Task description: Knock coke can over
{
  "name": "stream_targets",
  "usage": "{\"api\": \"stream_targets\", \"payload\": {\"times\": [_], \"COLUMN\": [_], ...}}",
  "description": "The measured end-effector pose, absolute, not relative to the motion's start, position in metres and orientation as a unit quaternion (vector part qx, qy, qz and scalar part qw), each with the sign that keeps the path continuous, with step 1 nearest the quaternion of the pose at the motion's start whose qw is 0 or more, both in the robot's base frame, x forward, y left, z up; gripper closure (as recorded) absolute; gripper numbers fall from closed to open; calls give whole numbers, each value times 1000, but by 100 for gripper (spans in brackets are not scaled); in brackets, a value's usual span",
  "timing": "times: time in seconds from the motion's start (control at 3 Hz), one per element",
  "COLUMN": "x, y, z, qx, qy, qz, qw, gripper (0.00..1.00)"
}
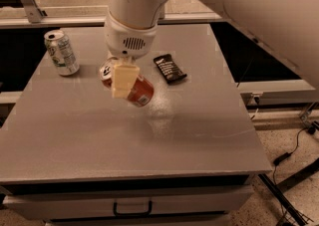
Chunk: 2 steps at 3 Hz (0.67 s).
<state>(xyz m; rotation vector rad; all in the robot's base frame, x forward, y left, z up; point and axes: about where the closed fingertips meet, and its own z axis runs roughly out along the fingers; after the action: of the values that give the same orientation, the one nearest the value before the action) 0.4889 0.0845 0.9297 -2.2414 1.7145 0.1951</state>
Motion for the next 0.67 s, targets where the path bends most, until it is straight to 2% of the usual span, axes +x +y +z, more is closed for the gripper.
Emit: {"api": "stream_targets", "payload": {"times": [0.33, 0.67], "x": [489, 494], "y": [71, 72], "z": [921, 911], "qx": [-799, -805], "qy": [589, 585], "qz": [29, 19], "qw": [119, 97], "gripper": [96, 73]}}
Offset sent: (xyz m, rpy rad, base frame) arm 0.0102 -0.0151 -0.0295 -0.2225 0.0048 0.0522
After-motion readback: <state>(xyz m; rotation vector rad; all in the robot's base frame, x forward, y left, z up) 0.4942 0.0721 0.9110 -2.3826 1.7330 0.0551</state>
